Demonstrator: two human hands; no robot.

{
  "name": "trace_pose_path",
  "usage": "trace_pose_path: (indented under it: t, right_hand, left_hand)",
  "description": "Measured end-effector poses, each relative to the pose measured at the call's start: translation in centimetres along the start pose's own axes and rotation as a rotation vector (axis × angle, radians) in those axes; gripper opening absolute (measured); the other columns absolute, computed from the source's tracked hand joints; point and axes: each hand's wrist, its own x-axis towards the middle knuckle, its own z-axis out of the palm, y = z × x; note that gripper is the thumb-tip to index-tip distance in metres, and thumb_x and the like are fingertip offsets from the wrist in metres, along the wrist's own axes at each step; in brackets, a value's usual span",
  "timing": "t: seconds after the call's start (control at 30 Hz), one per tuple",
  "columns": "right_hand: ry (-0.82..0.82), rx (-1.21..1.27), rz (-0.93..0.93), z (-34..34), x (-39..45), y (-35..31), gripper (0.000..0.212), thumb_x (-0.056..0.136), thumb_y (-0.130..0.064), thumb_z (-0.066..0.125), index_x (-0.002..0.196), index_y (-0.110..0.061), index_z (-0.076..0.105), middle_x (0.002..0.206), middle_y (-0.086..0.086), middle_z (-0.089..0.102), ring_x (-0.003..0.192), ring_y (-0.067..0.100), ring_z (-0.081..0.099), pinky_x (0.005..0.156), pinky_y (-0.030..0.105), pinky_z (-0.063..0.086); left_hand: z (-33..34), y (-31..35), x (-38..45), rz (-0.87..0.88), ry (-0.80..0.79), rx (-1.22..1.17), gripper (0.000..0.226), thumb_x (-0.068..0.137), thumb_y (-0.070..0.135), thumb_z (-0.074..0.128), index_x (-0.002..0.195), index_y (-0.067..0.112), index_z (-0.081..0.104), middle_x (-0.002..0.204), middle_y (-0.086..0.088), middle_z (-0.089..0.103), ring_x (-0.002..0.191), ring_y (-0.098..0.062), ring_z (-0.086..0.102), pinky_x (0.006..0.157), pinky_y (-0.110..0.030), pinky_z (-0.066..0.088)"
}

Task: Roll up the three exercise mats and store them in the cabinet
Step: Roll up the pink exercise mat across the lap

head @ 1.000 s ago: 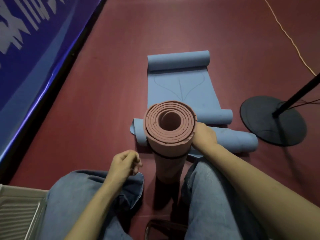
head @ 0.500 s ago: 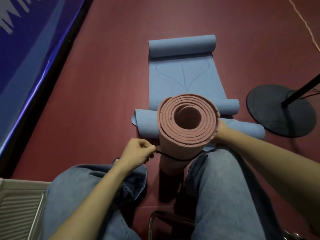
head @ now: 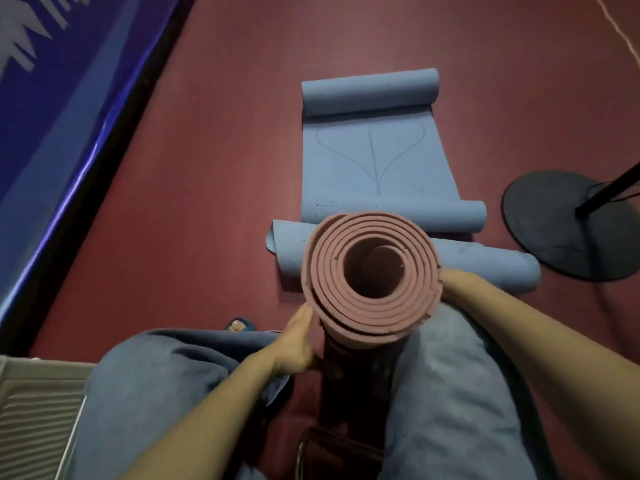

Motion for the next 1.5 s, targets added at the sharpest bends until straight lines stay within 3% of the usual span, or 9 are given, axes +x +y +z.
trace_pose_path:
  t: [0.03, 0.07, 0.17, 0.27, 0.5, 0.67, 0.93, 1.1, 1.5]
  right_hand:
    - [-0.018, -0.009, -0.036, 1.2, 0.6, 0.2, 0.037, 0.107, -0.009, 0.048, 0.126, 0.021, 0.052, 0.136, 0.02, 0.055, 0.136, 0.027, 0.042, 0.112, 0.032, 0.025]
    - [0.001, -0.023, -0.051, 2.0, 1.7, 0.1, 0.04, 0.101, -0.02, 0.059, 0.133, 0.003, 0.059, 0.141, 0.013, 0.057, 0.133, 0.026, 0.048, 0.112, 0.035, 0.035]
    - [0.153, 0.069, -0.085, 3.7, 1.7, -0.8, 0.028, 0.086, -0.026, 0.063, 0.11, -0.014, 0.072, 0.121, 0.013, 0.069, 0.109, 0.035, 0.063, 0.094, 0.041, 0.053]
    - [0.366, 0.315, -0.095, 2.4, -0.4, -1.2, 0.019, 0.081, -0.025, 0.062, 0.09, -0.01, 0.07, 0.099, 0.01, 0.072, 0.088, 0.025, 0.063, 0.078, 0.038, 0.054]
    - [0.35, 1.23, -0.17, 1.6, -2.0, -5.1, 0.013, 0.098, -0.005, 0.06, 0.104, -0.014, 0.066, 0.101, 0.013, 0.071, 0.083, 0.027, 0.07, 0.066, 0.036, 0.052]
    - [0.255, 0.329, -0.073, 5.1, 1.3, -5.4, 0.019, 0.087, -0.021, 0.066, 0.101, -0.012, 0.074, 0.102, 0.01, 0.074, 0.094, 0.025, 0.069, 0.083, 0.034, 0.055]
    - [0.217, 0.305, -0.082, 4.9, 1.8, -4.7, 0.014, 0.093, -0.026, 0.066, 0.096, -0.016, 0.076, 0.093, 0.003, 0.075, 0.092, 0.022, 0.068, 0.081, 0.029, 0.052]
    - [0.183, 0.421, -0.07, 5.3, 2.5, -4.2, 0.017, 0.094, -0.022, 0.067, 0.083, -0.011, 0.075, 0.078, 0.009, 0.076, 0.069, 0.022, 0.068, 0.065, 0.029, 0.055]
    - [-0.1, -0.224, -0.053, 7.0, 6.8, -6.2, 0.026, 0.098, -0.038, 0.058, 0.077, -0.022, 0.058, 0.092, -0.003, 0.064, 0.087, 0.018, 0.06, 0.074, 0.026, 0.044]
  left_hand:
    - [0.2, 0.3, -0.2, 0.029, 0.033, -0.018, 0.115, 0.037, 0.065, 0.091, 0.138, 0.024, 0.052, 0.132, 0.006, 0.059, 0.125, -0.014, 0.058, 0.104, -0.028, 0.05]
    - [0.5, 0.5, -0.5, -0.024, 0.06, -0.094, 0.104, 0.034, 0.058, 0.092, 0.126, 0.023, 0.06, 0.122, 0.007, 0.064, 0.116, -0.005, 0.061, 0.103, -0.028, 0.05]
    - [1.3, 2.6, -2.2, 0.109, 0.328, -0.054, 0.073, 0.038, 0.053, 0.087, 0.104, 0.033, 0.064, 0.108, 0.005, 0.067, 0.1, 0.006, 0.059, 0.092, -0.009, 0.043]
    - [0.0, 3.2, -4.2, 0.14, 0.449, -0.032, 0.128, 0.047, 0.096, 0.067, 0.142, 0.011, 0.054, 0.141, -0.004, 0.057, 0.135, -0.015, 0.051, 0.109, -0.008, 0.028]
    - [-9.3, 12.4, -10.1, 0.218, 0.835, 0.048, 0.111, 0.049, 0.047, 0.094, 0.144, 0.049, 0.036, 0.111, 0.031, 0.056, 0.088, 0.018, 0.053, 0.067, 0.008, 0.032]
    - [-15.5, 11.8, -16.2, 0.241, 1.011, 0.254, 0.124, 0.041, 0.064, 0.091, 0.148, 0.043, 0.033, 0.122, 0.021, 0.063, 0.104, -0.005, 0.063, 0.089, -0.025, 0.053]
    - [-15.3, 3.5, -25.7, -0.039, 1.039, 0.223, 0.104, 0.035, 0.054, 0.094, 0.126, 0.054, 0.044, 0.092, 0.033, 0.058, 0.082, 0.018, 0.057, 0.065, -0.006, 0.04]
    - [-13.6, -5.3, -28.3, -0.431, 0.869, 0.483, 0.116, 0.032, 0.07, 0.09, 0.133, 0.038, 0.044, 0.118, 0.003, 0.071, 0.106, -0.028, 0.068, 0.082, -0.041, 0.055]
    - [-15.8, -21.0, -30.7, -1.113, 0.53, 0.611, 0.13, 0.022, 0.077, 0.08, 0.131, 0.014, 0.047, 0.124, -0.002, 0.067, 0.113, -0.023, 0.067, 0.089, -0.033, 0.057]
